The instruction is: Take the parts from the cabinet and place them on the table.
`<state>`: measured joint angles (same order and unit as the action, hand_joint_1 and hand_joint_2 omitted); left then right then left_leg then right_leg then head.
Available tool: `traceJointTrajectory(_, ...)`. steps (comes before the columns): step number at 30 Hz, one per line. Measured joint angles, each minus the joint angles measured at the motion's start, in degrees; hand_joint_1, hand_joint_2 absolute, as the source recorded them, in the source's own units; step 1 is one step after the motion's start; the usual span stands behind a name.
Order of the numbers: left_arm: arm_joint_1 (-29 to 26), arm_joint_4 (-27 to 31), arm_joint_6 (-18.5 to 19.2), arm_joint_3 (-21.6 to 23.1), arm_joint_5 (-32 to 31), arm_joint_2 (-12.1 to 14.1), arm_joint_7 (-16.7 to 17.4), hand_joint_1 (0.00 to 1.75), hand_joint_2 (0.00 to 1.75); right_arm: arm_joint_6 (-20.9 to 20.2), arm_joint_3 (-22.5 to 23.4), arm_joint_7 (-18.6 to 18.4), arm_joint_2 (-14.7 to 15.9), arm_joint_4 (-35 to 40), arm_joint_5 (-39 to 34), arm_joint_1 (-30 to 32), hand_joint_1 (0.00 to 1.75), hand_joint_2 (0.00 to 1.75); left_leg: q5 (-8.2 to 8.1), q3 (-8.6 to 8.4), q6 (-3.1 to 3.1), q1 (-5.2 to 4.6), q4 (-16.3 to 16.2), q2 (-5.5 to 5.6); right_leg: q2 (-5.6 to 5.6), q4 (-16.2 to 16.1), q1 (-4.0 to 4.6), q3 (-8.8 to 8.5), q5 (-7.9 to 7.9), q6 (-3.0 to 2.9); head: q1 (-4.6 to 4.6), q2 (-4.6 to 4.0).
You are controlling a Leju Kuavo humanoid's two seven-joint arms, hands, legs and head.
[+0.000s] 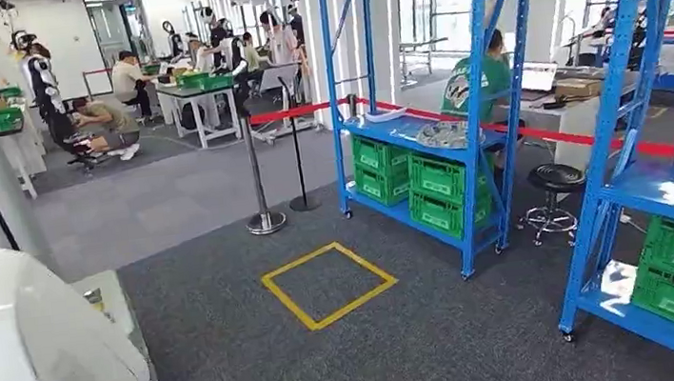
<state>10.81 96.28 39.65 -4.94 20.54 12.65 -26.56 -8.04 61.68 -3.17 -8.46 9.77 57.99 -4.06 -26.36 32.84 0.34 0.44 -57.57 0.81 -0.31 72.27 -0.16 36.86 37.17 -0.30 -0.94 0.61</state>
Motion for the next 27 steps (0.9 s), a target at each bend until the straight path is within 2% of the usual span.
traceJointTrajectory(1, -0.55, 0.02, -0.55, -0.04, -0.43, 0.2, -0.37, 1.75, 1.75, 0.0, 0.0, -0.17, -0.07, 0.0, 0.46, 0.16, 0.0, 0.0, 0.04, 0.13, -0.07, -0.01, -0.08, 0.76, 0.05, 3.33, -0.04, 1.75, 0.9, 0.13, 0.02, 0.0)
traceJointTrajectory(2, -1.35, 0.09, -0.7, -0.15, -0.57, 0.4, -0.85, 1.75, 1.75, 0.0, 0.0, -0.33, -0.11, -0.02, 0.81, 0.31, 0.0, 0.0, 0.05, 0.2, -0.09, 0.0, -0.19, 1.51, 0.05, 4.28, -0.14, 2.39, 0.46, 0.16, 0.04, 0.0)
traceJointTrajectory(3, -2.13, 0.2, -0.7, -0.39, -0.65, 0.61, -1.24, 1.75, 1.75, -0.02, 0.0, -0.39, -0.11, 0.0, 0.87, 0.44, 0.0, 0.0, 0.07, 0.26, -0.14, 0.05, -0.34, 2.36, 0.14, 2.32, -0.32, 1.61, -1.4, 0.17, 0.02, 0.0)
traceJointTrajectory(4, -2.73, 0.37, -0.7, -0.66, -0.65, 0.79, -1.44, 1.75, 1.75, -0.04, 0.0, -0.41, -0.11, 0.0, 1.0, 0.49, 0.0, 0.0, 0.04, 0.29, -0.3, 0.15, -0.54, 3.18, 0.36, -2.01, -0.53, -0.34, -4.11, 0.16, 0.04, 0.0)
traceJointTrajectory(5, -2.97, 0.53, -0.7, -0.88, -0.65, 1.01, -1.59, 1.75, 1.75, -0.04, 0.0, -0.41, -0.11, 0.0, 1.03, 0.48, 0.0, 0.0, -0.04, 0.34, -0.62, 0.28, -0.79, 4.04, 1.07, -7.27, -0.73, -2.83, -6.76, 0.15, 0.02, 0.0)
traceJointTrajectory(6, -3.01, 0.65, -0.7, -1.01, -0.65, 1.09, -1.59, 1.75, 1.75, -0.04, 0.0, -0.41, -0.11, 0.0, 1.16, 0.47, 0.0, 0.0, -0.14, 0.59, -0.99, 0.44, -1.14, 4.77, 3.55, -12.1, -1.09, -4.94, -7.91, 0.23, 0.04, 0.0)
traceJointTrajectory(7, -3.07, 0.74, -0.7, -1.14, -0.63, 1.25, -1.68, 1.75, 1.75, -0.09, -0.02, -0.44, -0.11, -0.02, 1.2, 0.52, 0.0, 0.0, -0.19, 0.94, -1.59, 0.25, -1.36, 5.47, 4.89, -12.23, -0.64, -5.01, -7.32, 0.56, 0.04, 0.0)
traceJointTrajectory(8, -3.18, 0.83, -0.7, -1.18, -0.65, 1.27, -1.59, 1.75, 1.75, -0.09, -0.02, -0.41, -0.15, -0.02, 1.24, 0.39, 0.0, 0.0, -0.05, 1.18, -2.02, 0.27, -1.34, 6.09, 3.85, -12.31, -0.73, -4.83, -7.56, 0.08, 0.0, 0.0)
traceJointTrajectory(10, -3.72, 1.09, -0.67, -1.55, -0.65, 1.64, -1.59, 1.75, 1.75, -0.07, -0.04, -0.35, -0.17, -0.02, 1.27, 0.02, 0.0, 0.0, 0.52, 1.32, -2.91, 0.64, -0.63, 7.23, 2.79, -12.32, -0.26, -4.88, -7.66, -0.7, -0.02, 0.0)
traceJointTrajectory(11, -4.04, 1.11, -0.7, -1.79, -0.63, 1.86, -1.62, 1.75, 1.75, -0.07, -0.09, 0.03, -0.2, -0.02, 1.33, 0.0, 0.0, 0.0, 0.68, 1.91, -3.29, 0.65, -0.57, 7.82, 1.87, -12.79, -0.51, -5.04, -8.03, -1.3, -0.04, 0.0)
traceJointTrajectory(12, -4.54, 1.11, -0.7, -2.08, -0.54, 2.03, -1.64, 1.75, 1.75, -0.07, -0.11, 0.66, -0.22, 0.0, 1.37, 0.01, 0.0, 0.0, 0.2, 2.01, -3.27, 0.65, -1.38, 5.89, 0.98, -13.13, -0.61, -5.07, -8.28, -1.79, -0.04, 0.0)
traceJointTrajectory(13, -4.62, 1.2, -0.67, -2.42, -0.28, 2.28, -1.79, 1.75, 1.75, -0.07, -0.13, 1.35, -0.2, 0.0, 1.44, 0.11, 0.0, 0.0, -1.72, 3.18, -3.34, 0.3, -3.75, 2.62, 0.47, -13.3, -0.51, -5.07, -8.32, -2.25, -0.2, 0.0)
traceJointTrajectory(14, -4.64, 1.18, -0.67, -2.53, -0.11, 2.3, -1.83, 1.75, 1.75, -0.07, -0.13, 1.73, -0.17, 0.0, 1.53, 0.24, 0.0, 0.0, -4.15, 4.99, -3.54, 0.3, -7.73, 0.9, -0.24, -13.31, -0.32, -5.01, -8.35, -2.37, -0.17, 0.0)
traceJointTrajectory(15, -4.86, 1.18, -0.63, -2.58, 0.15, 2.32, -1.9, 1.75, 1.75, -0.07, -0.13, 1.92, -0.17, 0.0, 1.53, 0.4, 0.0, 0.0, -6.5, 7.13, -3.65, 0.37, -12.52, 0.03, -1.1, -13.29, -0.11, -4.97, -8.27, -2.51, -0.2, 0.0)
traceJointTrajectory(16, -5.2, 1.18, -0.56, -2.58, 0.22, 2.32, -1.9, 1.75, 1.75, -0.07, -0.13, 2.01, -0.15, 0.0, 1.53, 0.53, 0.0, 0.0, -8.04, 8.86, -3.69, 0.38, -16.48, -0.24, -1.93, -13.28, 0.03, -4.94, -8.21, -2.61, -0.2, 0.0)
traceJointTrajectory(17, -5.5, 1.18, -0.39, -2.58, 0.24, 2.32, -1.86, 1.75, 1.75, -0.09, -0.15, 1.89, -0.09, 0.0, 1.76, 0.6, 0.0, 0.0, -8.45, 9.67, -3.71, 0.38, -18.55, -0.32, -2.69, -13.26, 0.13, -4.92, -8.17, -2.66, -0.2, 0.0)
traceJointTrajectory(18, -5.68, 1.16, -0.39, -2.56, 0.22, 2.32, -1.72, 1.75, 1.75, -0.09, -0.18, 1.57, -0.06, 0.0, 1.97, 0.6, 0.0, 0.0, -7.5, 9.08, -3.68, 0.38, -17.76, -0.45, -3.56, -13.26, 0.24, -4.94, -8.14, -2.68, -0.2, 0.0)
traceJointTrajectory(19, -5.71, 1.18, -0.41, -2.56, 0.2, 2.32, -1.64, 1.75, 1.75, -0.13, -0.22, 1.55, -0.07, 0.0, 2.05, 0.57, 0.0, 0.0, -5.74, 7.38, -3.56, 0.37, -14.73, -0.68, -4.34, -13.21, 0.3, -4.95, -8.1, -2.66, -0.2, 0.0)
traceJointTrajectory(20, -5.72, 1.33, -0.56, -2.56, 0.18, 2.34, -1.7, 1.75, 1.75, -0.17, -0.26, 1.62, -0.07, 0.0, 2.05, 0.51, 0.0, 0.0, -3.42, 4.56, -3.43, 0.36, -9.69, -1.31, -5.06, -13.14, 0.32, -5.01, -7.97, -2.56, -0.2, 0.0)
traceJointTrajectory(21, -5.65, 1.57, -0.65, -2.58, 0.18, 2.41, -1.83, 1.75, 1.75, -0.22, -0.26, 1.62, -0.06, 0.0, 2.03, 0.47, 0.0, 0.0, -1.4, 1.36, -3.23, 0.29, -4.15, -3.02, -5.75, -13.02, 0.35, -5.15, -7.81, -2.37, -0.17, 0.0)
traceJointTrajectory(22, -5.35, 1.62, -0.65, -2.56, 0.43, 2.47, -1.9, 1.75, 1.75, -0.22, -0.26, 1.58, 0.02, 0.0, 1.93, 0.47, 0.0, 0.0, -1.63, 0.14, -2.63, -0.06, -1.38, -6.31, -6.2, -12.95, 0.69, -5.33, -7.58, -2.1, -0.2, 0.0)
traceJointTrajectory(23, -4.8, 1.55, -0.65, -2.56, 0.93, 2.47, -1.64, 1.75, 1.75, -0.13, -0.26, 1.47, 0.02, 0.0, 1.62, 0.49, 0.0, 0.0, -1.08, -0.34, -2.31, -0.14, -1.09, -5.9, -6.83, -12.89, 0.85, -5.4, -7.36, -1.7, -0.17, 0.0)
traceJointTrajectory(26, -2.12, 0.74, -1.68, -2.62, 2.17, 2.67, -1.9, 1.75, 1.75, -0.04, -0.24, 1.53, -0.13, 0.0, 1.16, 0.21, 0.0, 0.0, -0.85, 0.79, -1.46, -0.43, -1.12, -3.28, -9.02, -13.29, 0.69, -6.0, -7.38, -0.96, -0.17, 0.0)
traceJointTrajectory(27, -1.76, 0.7, -2.07, -2.8, 2.15, 2.8, -2.57, 1.75, 1.75, -0.04, -0.22, 1.47, -0.2, 0.0, 1.2, 0.11, 0.0, 0.0, -0.38, -0.17, -0.97, 0.29, -0.46, -2.51, -8.47, -13.08, 0.63, -6.16, -6.94, -0.31, -0.15, 0.0)
